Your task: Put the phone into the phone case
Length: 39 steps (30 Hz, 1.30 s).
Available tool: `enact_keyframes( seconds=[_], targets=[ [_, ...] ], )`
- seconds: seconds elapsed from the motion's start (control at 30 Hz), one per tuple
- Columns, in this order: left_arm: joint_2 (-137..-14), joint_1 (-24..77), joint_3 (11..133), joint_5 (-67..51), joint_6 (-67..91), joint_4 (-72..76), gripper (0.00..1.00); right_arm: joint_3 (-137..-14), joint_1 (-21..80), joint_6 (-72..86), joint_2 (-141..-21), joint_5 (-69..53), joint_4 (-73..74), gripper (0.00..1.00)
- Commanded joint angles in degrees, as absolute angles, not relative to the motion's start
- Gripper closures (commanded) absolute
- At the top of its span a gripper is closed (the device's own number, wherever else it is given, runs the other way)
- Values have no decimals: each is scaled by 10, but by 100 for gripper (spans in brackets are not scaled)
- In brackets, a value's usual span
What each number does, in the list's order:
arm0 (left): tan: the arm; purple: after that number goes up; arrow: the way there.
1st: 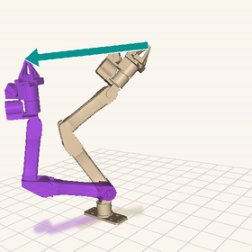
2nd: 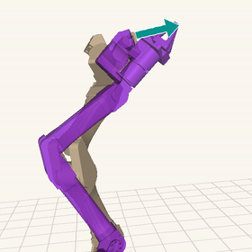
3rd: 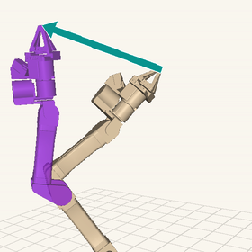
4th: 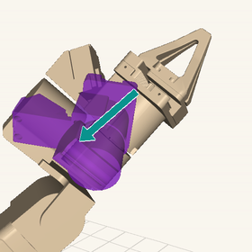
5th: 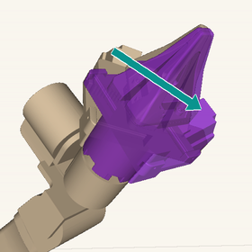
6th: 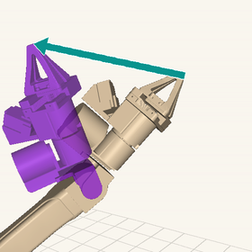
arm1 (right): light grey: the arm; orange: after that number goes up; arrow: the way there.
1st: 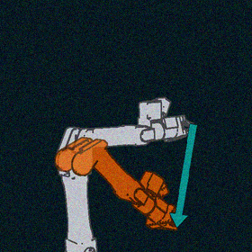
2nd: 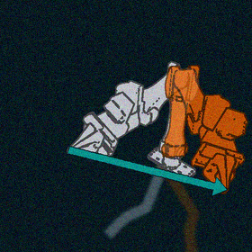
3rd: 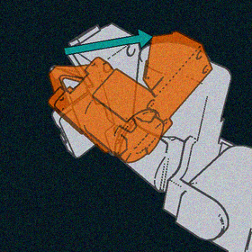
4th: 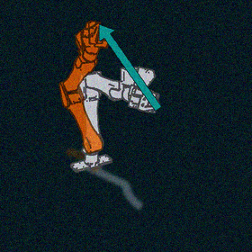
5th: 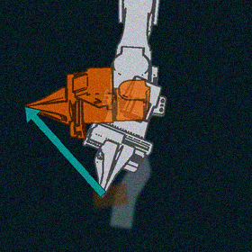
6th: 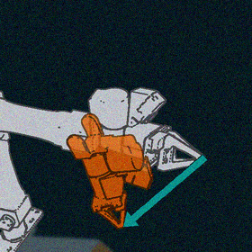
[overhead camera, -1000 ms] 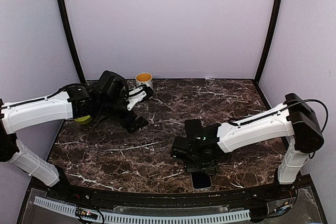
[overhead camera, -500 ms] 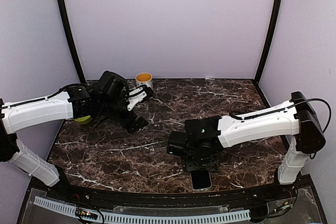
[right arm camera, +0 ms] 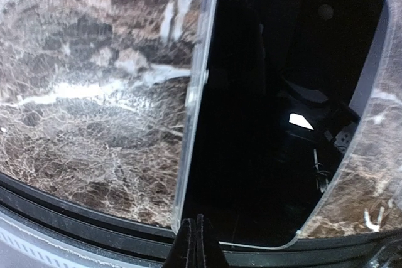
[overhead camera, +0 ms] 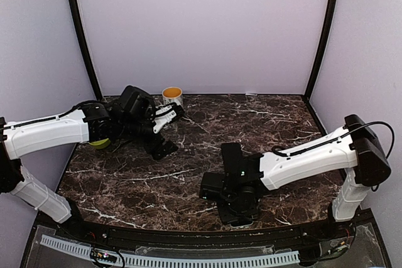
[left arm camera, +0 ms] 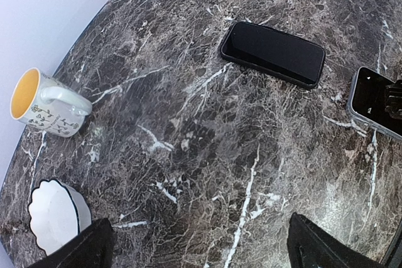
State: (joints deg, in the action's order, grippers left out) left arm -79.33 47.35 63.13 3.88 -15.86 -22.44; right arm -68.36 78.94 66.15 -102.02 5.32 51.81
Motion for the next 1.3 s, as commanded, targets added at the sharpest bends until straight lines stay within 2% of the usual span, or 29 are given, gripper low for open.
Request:
enact_keyframes(
  seconds=[0.0,0.17,0.3,0.4,0.43,0.47,0.5,0.57,0.63,0.73,0.93,1.1,1.27],
  targets=[
    [-793,470,623,37,-165,-229,1,-661,791,663,-1042,26,475,99],
    [-794,471,622,39,-166,-228,1,-692,790,658,-1032,52,514,99],
    [-795,471,623,38,-165,-229,1,-686,767,665,-981,91,575,93],
    [-795,470,623,38,-165,-230,1,-647,742,677,-931,99,587,76],
    [-796,471,623,39,-165,-229,1,-633,735,680,-916,94,582,68],
    [-796,470,623,39,-165,-229,1,-620,728,680,-902,85,571,54],
    [-797,471,623,40,-165,-229,1,-606,722,679,-892,65,557,46],
    [-800,470,623,41,-166,-230,1,-586,715,680,-881,40,532,41],
    [-801,470,624,41,-165,-230,1,-564,711,679,-875,22,506,43],
    [-801,470,623,40,-165,-231,1,-531,707,679,-873,4,470,51],
    [-800,471,623,41,-165,-231,1,-474,707,680,-876,-28,387,75],
    [-800,471,624,42,-165,-231,1,-456,720,668,-899,-28,373,95],
    [-801,471,623,43,-166,-231,1,-453,737,661,-942,-33,400,100]
  ],
)
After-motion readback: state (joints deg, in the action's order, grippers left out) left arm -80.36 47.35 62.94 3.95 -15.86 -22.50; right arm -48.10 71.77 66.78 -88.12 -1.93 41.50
